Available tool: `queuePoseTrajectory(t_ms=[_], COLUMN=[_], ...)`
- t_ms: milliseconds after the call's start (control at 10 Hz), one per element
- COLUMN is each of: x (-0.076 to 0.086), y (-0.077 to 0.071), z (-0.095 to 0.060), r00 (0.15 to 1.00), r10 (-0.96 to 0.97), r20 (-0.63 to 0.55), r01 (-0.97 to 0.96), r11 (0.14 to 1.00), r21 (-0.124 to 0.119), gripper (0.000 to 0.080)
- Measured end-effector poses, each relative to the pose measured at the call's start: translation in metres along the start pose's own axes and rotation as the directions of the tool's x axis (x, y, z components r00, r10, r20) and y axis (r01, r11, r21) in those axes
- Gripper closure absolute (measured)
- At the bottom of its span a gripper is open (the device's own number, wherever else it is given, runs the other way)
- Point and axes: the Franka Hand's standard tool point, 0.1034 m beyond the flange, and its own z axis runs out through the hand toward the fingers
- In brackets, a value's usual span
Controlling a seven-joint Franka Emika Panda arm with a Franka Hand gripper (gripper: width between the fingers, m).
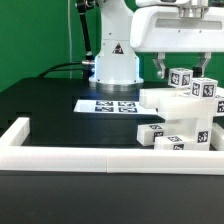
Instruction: Assemble chair
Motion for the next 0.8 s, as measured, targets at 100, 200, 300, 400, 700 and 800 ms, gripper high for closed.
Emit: queuePoseTrajectory(t_ms=[100,200,300,400,700,800], x=[0.0002,-0.0001,-0.0002,-0.0002,-0.0002,-0.0002], y=[0.0005,0.0005,0.0005,0.0005,0.0005,0.0005], z=[0.0001,0.0003,0.0004,0.0004,0.0004,0.0004], r00=[1.000,1.000,1.000,1.000,1.000,0.999], r10=[0.003,0.003,0.003,0.003,0.004,0.037], r20=[0.000,0.000,0.001,0.001,0.001,0.000], r01=[-0.003,-0.003,-0.003,-0.003,-0.004,-0.037], r11=[1.000,1.000,1.000,1.000,1.000,0.999], r21=[0.000,0.000,0.000,0.000,0.000,0.000], gripper=[0.0177,0.0177,0.0360,0.0513,0.0511,0.0511])
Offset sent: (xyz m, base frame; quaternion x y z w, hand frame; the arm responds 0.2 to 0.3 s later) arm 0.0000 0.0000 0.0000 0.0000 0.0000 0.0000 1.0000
